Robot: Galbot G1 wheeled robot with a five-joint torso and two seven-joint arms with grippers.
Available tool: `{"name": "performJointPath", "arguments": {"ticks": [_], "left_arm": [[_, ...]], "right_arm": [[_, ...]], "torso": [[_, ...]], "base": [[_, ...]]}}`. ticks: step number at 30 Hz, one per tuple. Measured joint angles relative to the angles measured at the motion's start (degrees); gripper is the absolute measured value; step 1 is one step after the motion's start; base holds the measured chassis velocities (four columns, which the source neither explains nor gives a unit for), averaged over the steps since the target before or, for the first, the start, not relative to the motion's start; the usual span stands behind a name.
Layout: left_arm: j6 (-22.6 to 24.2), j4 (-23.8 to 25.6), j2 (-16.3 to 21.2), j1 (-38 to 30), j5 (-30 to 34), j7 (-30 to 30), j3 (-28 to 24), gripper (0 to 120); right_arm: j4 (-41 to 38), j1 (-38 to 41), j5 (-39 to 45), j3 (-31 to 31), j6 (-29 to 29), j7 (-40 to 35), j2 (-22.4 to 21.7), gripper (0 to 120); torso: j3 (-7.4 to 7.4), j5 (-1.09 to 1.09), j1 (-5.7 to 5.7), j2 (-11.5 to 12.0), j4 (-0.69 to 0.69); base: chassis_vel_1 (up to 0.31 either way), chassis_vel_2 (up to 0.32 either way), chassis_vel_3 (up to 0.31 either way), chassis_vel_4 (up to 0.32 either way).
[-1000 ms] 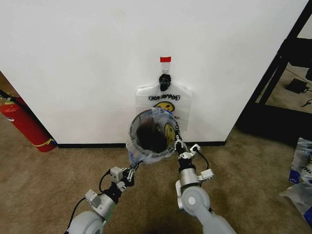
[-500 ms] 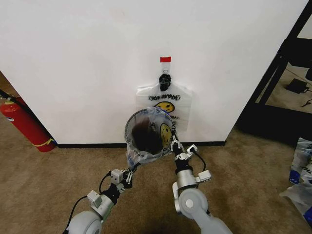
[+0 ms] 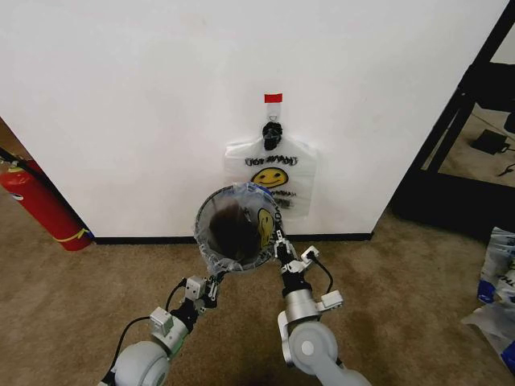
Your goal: Pick up the garbage bag from the wall and place it over the trash bin.
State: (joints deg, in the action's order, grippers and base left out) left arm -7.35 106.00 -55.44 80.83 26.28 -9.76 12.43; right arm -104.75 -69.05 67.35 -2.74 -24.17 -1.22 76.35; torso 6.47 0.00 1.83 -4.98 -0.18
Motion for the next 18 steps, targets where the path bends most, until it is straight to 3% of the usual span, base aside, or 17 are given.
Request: {"name": "performJointPath", "arguments": {"ticks": [4, 8, 11, 13, 15, 18], "left_arm": [[0.62, -1.00, 0.51, 0.93, -3.59, 0.13, 1.04, 22], [0.95, -1.91, 1.07, 1.23, -5.94, 0.22, 1.93, 30], [1.75, -4.84, 1.83, 1.81, -12.79, 1.85, 3.33, 45], [1.86, -5.44, 1.89, 1.87, -13.75, 2.41, 3.50, 47], [3.78, -8.85, 2.09, 2.09, -18.43, 6.68, 4.50, 58], [7.94, -13.75, 2.05, 1.54, -19.65, 14.43, 5.08, 68]], "right_arm": [[2.27, 0.89, 0.19, 0.25, 0.11, 0.85, 1.08, 1], [2.90, 1.26, 0.20, 0.37, 0.13, 0.95, 1.36, 1], [3.05, 1.70, 0.41, 0.89, 0.43, -0.29, 1.86, 1], [3.06, 1.73, 0.53, 1.00, 0.53, -0.82, 1.97, 1], [3.04, 1.57, 0.83, 1.35, 1.29, -3.10, 2.42, 1], [2.78, 0.66, 0.44, 1.30, 3.25, -7.62, 2.54, 1]], "torso": [[0.00, 0.00, 0.00, 0.00, 0.00], [0.00, 0.00, 0.00, 0.00, 0.00], [0.00, -0.01, 0.00, 0.00, 0.00], [0.00, -0.01, 0.00, 0.00, 0.00], [0.00, -0.01, 0.00, 0.00, 0.00], [0.00, -0.01, 0.00, 0.00, 0.02]], "base": [[0.000, 0.000, 0.000, 0.000], [0.000, 0.000, 0.000, 0.000], [0.000, 0.000, 0.000, 0.000], [0.000, 0.000, 0.000, 0.000], [0.000, 0.000, 0.000, 0.000], [0.000, 0.000, 0.000, 0.000]]}}
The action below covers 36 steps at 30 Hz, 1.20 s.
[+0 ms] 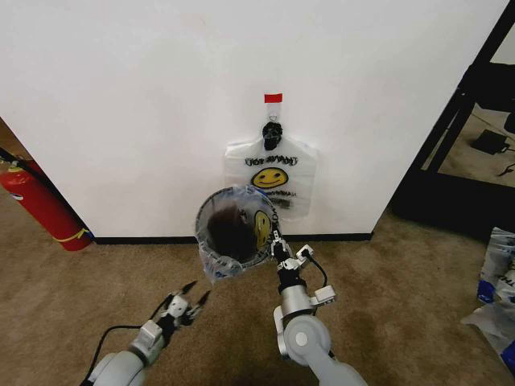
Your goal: Pick up the garbage bag from the wall and place it over the trash bin.
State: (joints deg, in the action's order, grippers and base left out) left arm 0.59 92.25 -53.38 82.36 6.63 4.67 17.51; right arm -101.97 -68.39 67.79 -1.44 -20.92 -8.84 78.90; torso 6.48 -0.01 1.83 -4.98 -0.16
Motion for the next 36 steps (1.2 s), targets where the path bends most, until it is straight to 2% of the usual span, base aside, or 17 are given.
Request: {"name": "performJointPath", "arguments": {"ticks": [3, 4, 6, 9, 17, 25, 28, 31, 33, 36], "left_arm": [[1.50, -3.68, -0.35, -1.34, 1.42, 6.71, 0.38, 81], [1.50, -3.68, -0.35, -1.34, 1.42, 6.71, 0.38, 81], [1.95, -4.38, -0.73, -1.72, 2.17, 8.86, 0.51, 91], [2.08, -4.33, -1.45, -1.78, 2.62, 9.44, 0.48, 98], [2.41, -2.64, -3.28, -1.68, 2.78, 9.82, -0.57, 100], [3.06, -0.87, -3.69, -0.82, 2.93, 10.14, -0.52, 100], [3.41, 0.83, -3.51, 0.14, 3.08, 10.28, -0.21, 100], [3.88, 2.39, -3.21, 0.53, 3.29, 10.52, 0.10, 100], [4.05, 2.68, -3.14, 0.60, 3.37, 10.56, 0.13, 100], [4.67, 4.52, -2.45, 1.12, 3.76, 10.82, 0.42, 100]], "right_arm": [[-1.05, -0.88, -0.84, -0.02, 2.73, -7.29, -0.26, 1], [-1.05, -0.88, -0.84, -0.02, 2.73, -7.29, -0.26, 1], [-1.30, -1.12, -1.53, 0.20, 4.47, -12.60, -0.33, 1], [-0.17, -1.11, -2.70, 0.83, 5.63, -16.59, -0.35, 1], [3.10, -2.14, -3.79, 1.28, 7.20, -17.19, -1.36, 1], [3.15, -3.69, -6.71, 1.41, 9.27, -17.30, -2.96, 2], [-0.64, -5.82, -7.40, 1.25, 11.73, -18.90, -5.18, 15], [-7.14, -7.36, -8.39, 1.40, 14.36, -21.96, -7.81, 27], [-8.42, -7.66, -8.59, 1.45, 15.21, -23.06, -8.41, 29], [-15.66, -9.75, -9.80, 2.99, 22.66, -30.13, -12.75, 44]], "torso": [[0.00, 0.00, 0.00, 0.00, -0.03], [0.00, 0.00, 0.00, 0.00, -0.03], [0.00, 0.02, 0.00, 0.00, -0.03], [0.00, 0.01, 0.00, 0.00, -0.03], [-0.01, 0.00, 0.00, -0.01, -0.04], [-0.02, 0.01, -0.01, -0.01, -0.02], [0.01, 0.07, 0.01, 0.00, -0.01], [0.00, 0.01, 0.01, 0.01, -0.02], [0.00, 0.03, 0.01, 0.01, -0.02], [0.00, 0.03, 0.01, 0.01, -0.01]], "base": [[0.000, 0.000, 0.000, 0.000], [0.000, 0.000, 0.000, 0.000], [0.000, 0.000, 0.000, 0.000], [0.000, 0.000, 0.000, 0.000], [0.000, 0.000, 0.000, 0.000], [0.000, 0.000, 0.000, 0.000], [0.000, 0.000, 0.000, 0.000], [0.000, 0.000, 0.000, 0.000], [0.000, 0.000, 0.000, 0.000], [0.000, 0.000, 0.000, 0.000]]}}
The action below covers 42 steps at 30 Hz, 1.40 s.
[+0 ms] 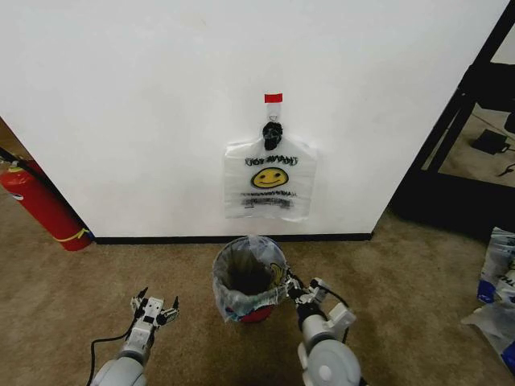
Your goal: Pick up the garbage bag from the wall and place it over the trash bin.
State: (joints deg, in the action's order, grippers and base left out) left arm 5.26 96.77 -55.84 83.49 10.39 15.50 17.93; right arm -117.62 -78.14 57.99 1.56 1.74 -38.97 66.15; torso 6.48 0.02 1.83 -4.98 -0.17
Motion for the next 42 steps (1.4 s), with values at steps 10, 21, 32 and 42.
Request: {"name": "performJointPath", "arguments": {"ticks": [10, 21, 32, 42], "left_arm": [[0.22, 3.04, 1.06, 1.59, 0.55, 0.05, 0.64, 100], [-2.66, 8.22, 0.06, 4.14, 1.47, 0.39, 2.08, 100], [-22.47, 12.62, 0.54, 12.97, 3.48, -20.34, 6.51, 100], [-23.82, 4.39, -0.44, 8.61, -7.53, -23.68, 0.62, 100]], "right_arm": [[-12.06, -10.87, -0.02, 8.38, 13.19, -4.78, -7.06, 77], [-10.78, -20.12, -17.87, 8.98, 13.44, 3.21, -5.67, 100], [-3.69, -18.07, -32.21, 16.72, -24.66, 37.21, -1.14, 100], [-5.93, -14.21, -31.46, 17.39, -28.30, 36.27, 3.10, 100]], "torso": [[-0.01, -0.02, 0.00, -0.01, -0.02], [-0.01, -0.02, -0.01, 0.00, -0.03], [-0.01, 0.00, -0.01, -0.01, 0.00], [0.00, -0.03, -0.01, -0.01, -0.01]], "base": [[0.000, 0.000, 0.000, 0.000], [0.000, 0.000, 0.000, 0.000], [0.000, 0.000, 0.000, 0.000], [0.000, 0.000, 0.000, 0.000]]}}
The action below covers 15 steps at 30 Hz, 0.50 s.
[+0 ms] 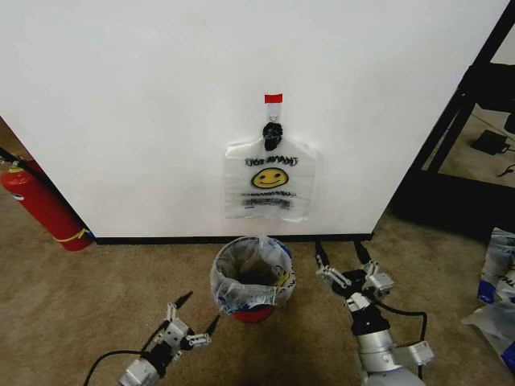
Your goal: Pick up the garbage bag from the wall and place it over the trash bin.
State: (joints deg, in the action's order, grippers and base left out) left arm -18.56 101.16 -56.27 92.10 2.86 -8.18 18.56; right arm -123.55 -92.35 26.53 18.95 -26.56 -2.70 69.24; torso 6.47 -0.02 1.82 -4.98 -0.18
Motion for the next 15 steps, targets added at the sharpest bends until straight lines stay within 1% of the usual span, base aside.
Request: {"name": "performJointPath", "arguments": {"ticks": [3, 4, 5, 8, 9, 11, 13, 14, 15], "left_arm": [[1.88, -1.69, 0.03, -2.15, -0.10, 0.68, -2.05, 100], [2.20, -2.35, 0.19, -3.06, 0.40, 0.77, -2.84, 98], [2.20, -2.35, 0.19, -3.06, 0.40, 0.77, -2.84, 98], [2.52, -3.59, 1.27, -5.00, 3.07, 0.10, -5.21, 92], [2.62, -3.78, 1.60, -5.41, 4.11, -0.52, -5.92, 87], [2.68, -4.12, 1.91, -5.97, 6.38, -2.21, -7.03, 82], [2.68, -4.14, 1.80, -5.79, 7.36, -3.21, -7.63, 71], [2.68, -4.14, 1.80, -5.79, 7.36, -3.21, -7.63, 71], [2.69, -4.14, 1.71, -5.66, 7.42, -3.35, -7.99, 67]], "right_arm": [[-0.55, 0.81, 0.52, 0.18, 0.42, -0.96, 0.25, 100], [-0.69, 1.03, 0.73, 0.23, 0.82, -1.29, 0.21, 100], [-0.69, 1.03, 0.73, 0.23, 0.82, -1.29, 0.21, 100], [-0.93, 1.41, 1.36, 0.40, 1.77, -1.94, -0.05, 100], [-0.96, 1.54, 1.65, 0.41, 2.08, -2.16, -0.12, 100], [-0.93, 2.28, 2.30, 0.32, 2.88, -2.81, -0.37, 100], [-0.46, 3.34, 2.93, -0.03, 3.73, -3.52, -0.82, 100], [-0.46, 3.34, 2.93, -0.03, 3.73, -3.52, -0.82, 100], [-0.22, 3.72, 3.11, -0.09, 4.05, -3.88, -0.99, 100]], "torso": [[0.00, 0.01, 0.00, 0.00, 0.00], [0.00, 0.01, 0.00, 0.00, 0.00], [0.00, 0.01, 0.00, 0.00, 0.00], [0.00, 0.02, 0.01, 0.00, 0.00], [0.00, 0.01, 0.01, 0.00, -0.01], [0.00, 0.02, 0.01, 0.00, -0.01], [0.00, 0.02, 0.01, 0.00, 0.01], [0.00, 0.02, 0.01, 0.00, 0.01], [0.00, 0.03, 0.01, 0.00, 0.02]], "base": [[0.000, 0.000, 0.000, 0.000], [0.000, 0.000, 0.000, 0.000], [0.000, 0.000, 0.000, 0.000], [0.000, 0.000, 0.000, 0.000], [0.000, 0.000, 0.000, 0.000], [0.000, 0.000, 0.000, 0.000], [0.000, 0.000, 0.000, 0.000], [0.000, 0.000, 0.000, 0.000], [0.000, 0.000, 0.000, 0.000]]}}
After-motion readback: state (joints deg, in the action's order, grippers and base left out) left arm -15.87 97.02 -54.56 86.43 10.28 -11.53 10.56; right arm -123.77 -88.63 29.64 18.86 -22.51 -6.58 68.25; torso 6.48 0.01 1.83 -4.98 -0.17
